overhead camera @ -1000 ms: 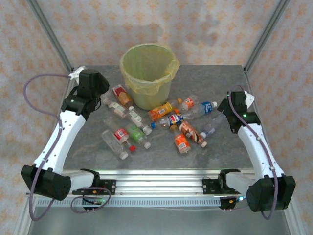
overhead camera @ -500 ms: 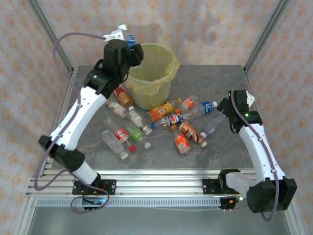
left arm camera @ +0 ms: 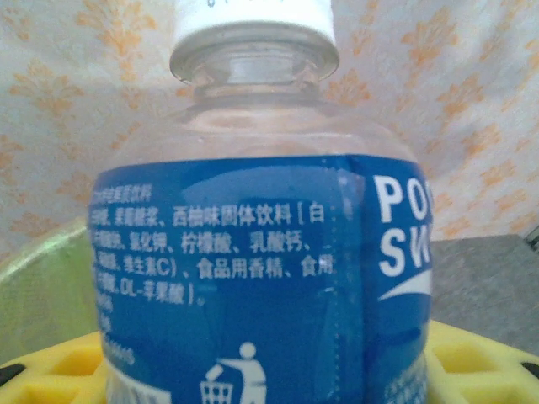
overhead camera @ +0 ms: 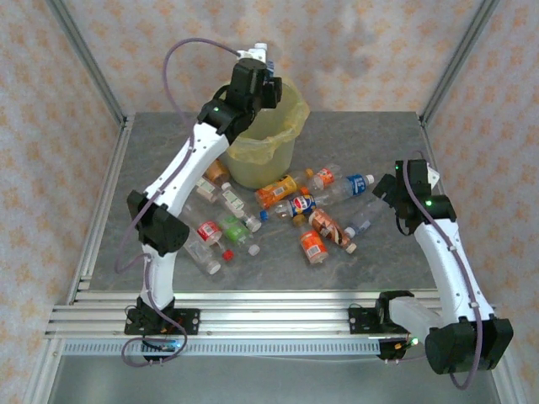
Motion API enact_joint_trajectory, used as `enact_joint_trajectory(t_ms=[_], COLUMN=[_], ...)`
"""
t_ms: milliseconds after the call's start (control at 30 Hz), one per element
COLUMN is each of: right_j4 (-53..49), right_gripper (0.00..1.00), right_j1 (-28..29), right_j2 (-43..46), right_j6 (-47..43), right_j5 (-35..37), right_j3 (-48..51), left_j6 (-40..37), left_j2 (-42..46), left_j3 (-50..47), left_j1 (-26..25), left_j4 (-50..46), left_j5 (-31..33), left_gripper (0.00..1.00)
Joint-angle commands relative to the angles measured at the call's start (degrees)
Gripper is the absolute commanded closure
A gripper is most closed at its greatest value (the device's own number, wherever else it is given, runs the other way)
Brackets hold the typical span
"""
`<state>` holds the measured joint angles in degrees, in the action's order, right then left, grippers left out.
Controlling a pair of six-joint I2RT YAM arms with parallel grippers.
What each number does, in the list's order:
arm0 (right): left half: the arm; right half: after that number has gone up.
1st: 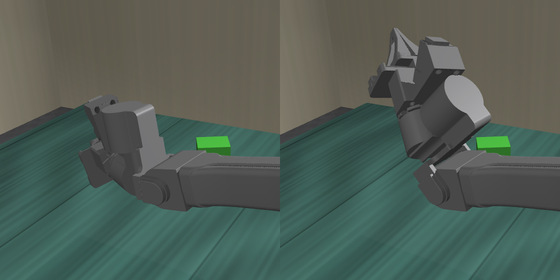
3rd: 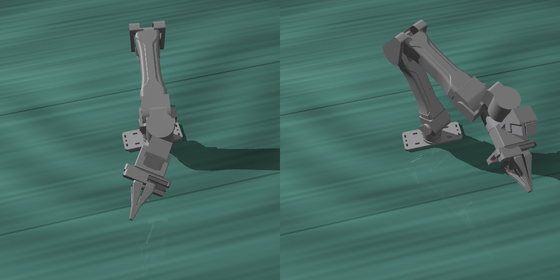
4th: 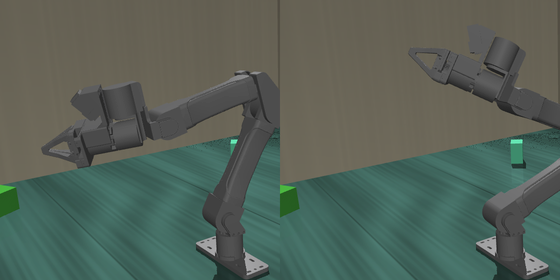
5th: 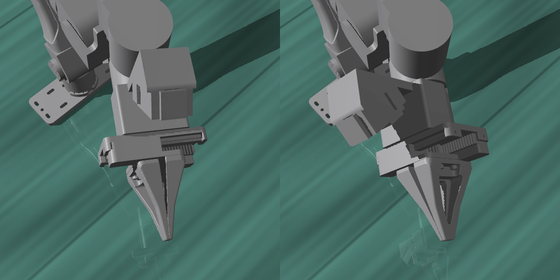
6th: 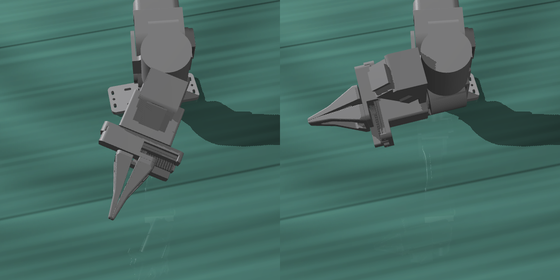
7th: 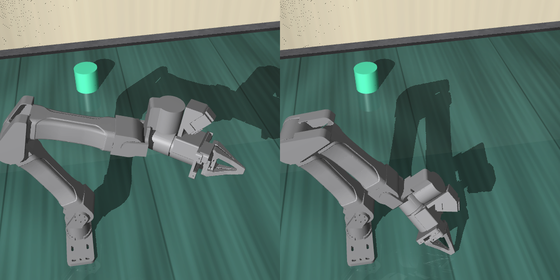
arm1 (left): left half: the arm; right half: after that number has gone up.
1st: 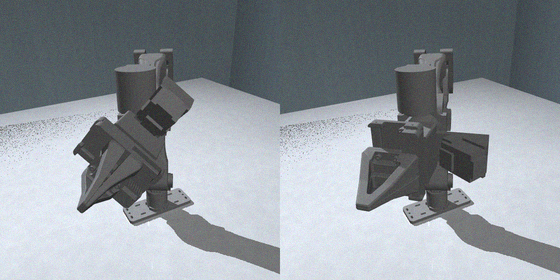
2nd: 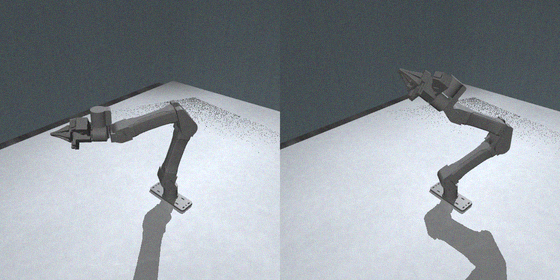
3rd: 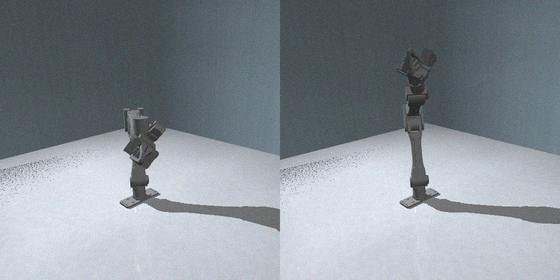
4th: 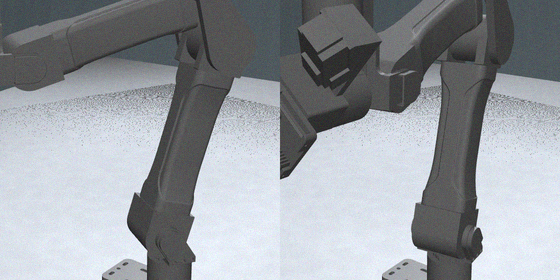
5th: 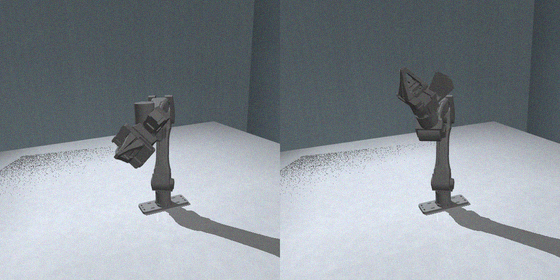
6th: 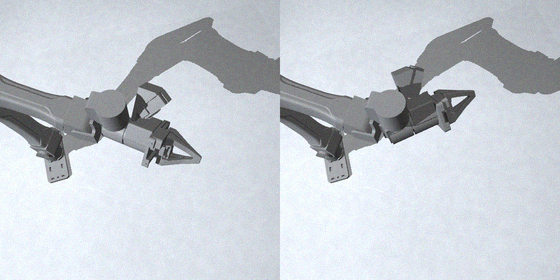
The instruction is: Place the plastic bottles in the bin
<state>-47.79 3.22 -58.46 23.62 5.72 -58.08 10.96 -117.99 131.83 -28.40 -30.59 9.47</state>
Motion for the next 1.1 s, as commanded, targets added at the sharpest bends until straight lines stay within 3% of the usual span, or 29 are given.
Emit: enact_joint_trajectory(t_ms=[0, 200, 433, 1067], right_j4=[-3.33, -3.88, -3.28, -3.03], right_gripper=[0.01, 0.01, 0.01, 0.01], right_j1=[0.29, 0.29, 0.68, 5.47], right_j2=[1.88, 2.48, 2.3, 2.6], right_j6=[0.91, 0.99, 0.47, 0.26], right_j5=[0.28, 0.08, -6.51, -8.88], right_j3=[-1.07, 0.14, 4.29, 8.19], left_j6=[-2.88, -3.98, -2.47, -0.14], left_j2=[-2.33, -7.67, -9.28, -10.87], left_j3=[4.07, 7.1, 6.03, 7.02], left_j1=[-0.15, -0.08, -0.03, 1.2], left_j4=[-3.25, -4.78, -7.12, -8.62], left_j5=[1.84, 5.83, 8.37, 8.47], left_gripper=[0.55, 0.55, 0.48, 0.18])
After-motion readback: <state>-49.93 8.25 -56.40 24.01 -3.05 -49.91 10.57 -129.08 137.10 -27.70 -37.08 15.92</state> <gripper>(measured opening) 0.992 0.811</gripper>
